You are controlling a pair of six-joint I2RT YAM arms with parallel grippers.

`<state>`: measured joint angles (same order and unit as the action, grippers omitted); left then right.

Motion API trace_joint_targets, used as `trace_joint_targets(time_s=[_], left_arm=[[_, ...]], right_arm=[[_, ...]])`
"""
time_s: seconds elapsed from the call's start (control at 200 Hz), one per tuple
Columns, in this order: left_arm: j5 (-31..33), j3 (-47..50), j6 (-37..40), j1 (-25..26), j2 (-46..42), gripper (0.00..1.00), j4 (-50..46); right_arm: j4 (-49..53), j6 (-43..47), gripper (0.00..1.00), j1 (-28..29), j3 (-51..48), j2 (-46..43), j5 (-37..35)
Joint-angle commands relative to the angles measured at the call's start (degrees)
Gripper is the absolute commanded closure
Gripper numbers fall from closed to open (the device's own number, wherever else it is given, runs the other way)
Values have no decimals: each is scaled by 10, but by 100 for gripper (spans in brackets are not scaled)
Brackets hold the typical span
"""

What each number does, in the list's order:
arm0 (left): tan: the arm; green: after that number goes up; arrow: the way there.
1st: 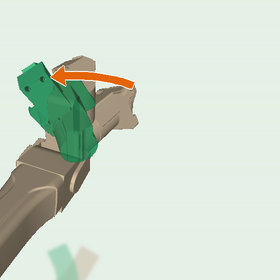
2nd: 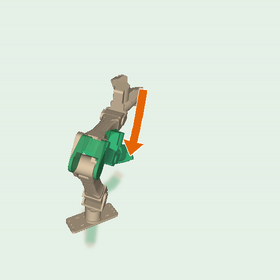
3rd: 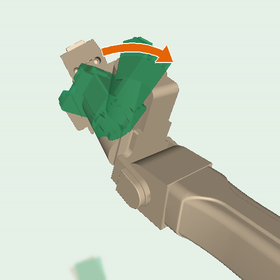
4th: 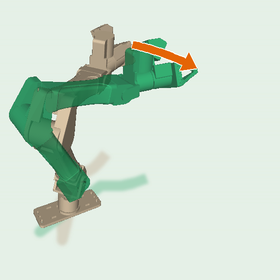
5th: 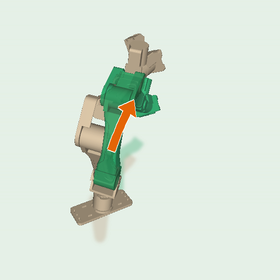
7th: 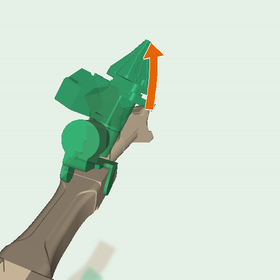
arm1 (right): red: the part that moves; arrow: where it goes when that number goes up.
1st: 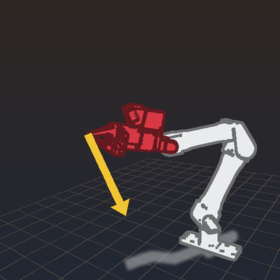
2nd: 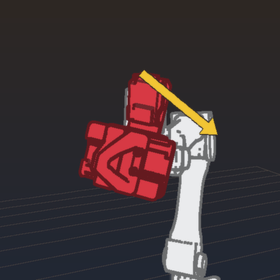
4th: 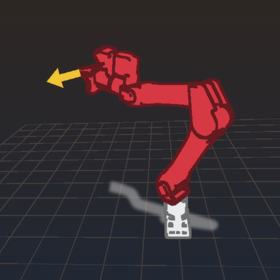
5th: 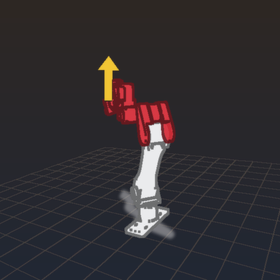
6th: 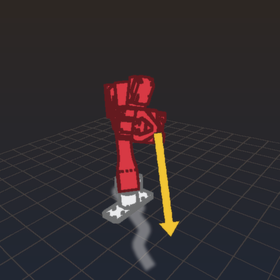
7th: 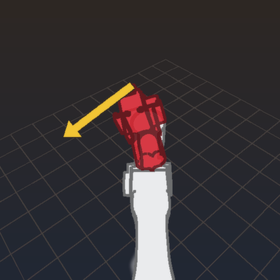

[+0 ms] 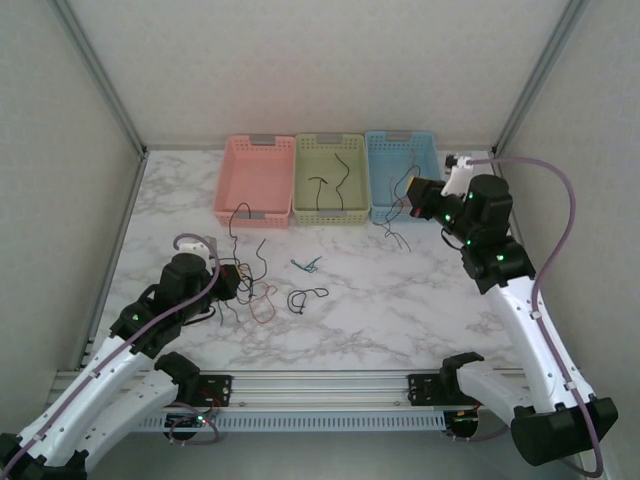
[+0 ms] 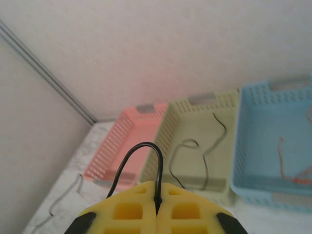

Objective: Untangle the cables

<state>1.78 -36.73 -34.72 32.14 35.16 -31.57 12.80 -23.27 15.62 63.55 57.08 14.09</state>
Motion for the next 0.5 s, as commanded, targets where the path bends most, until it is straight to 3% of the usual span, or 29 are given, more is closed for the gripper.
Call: trace_joint_targets(time_s=[0.0, 0.491], left_arm=[[-12, 3, -1, -4, 2, 100, 17], [-23, 6, 1, -5, 21, 100, 31]], right_arm=[[-37, -20, 100, -1, 59, 26, 32], [-94, -73, 100, 20, 268, 237, 45]])
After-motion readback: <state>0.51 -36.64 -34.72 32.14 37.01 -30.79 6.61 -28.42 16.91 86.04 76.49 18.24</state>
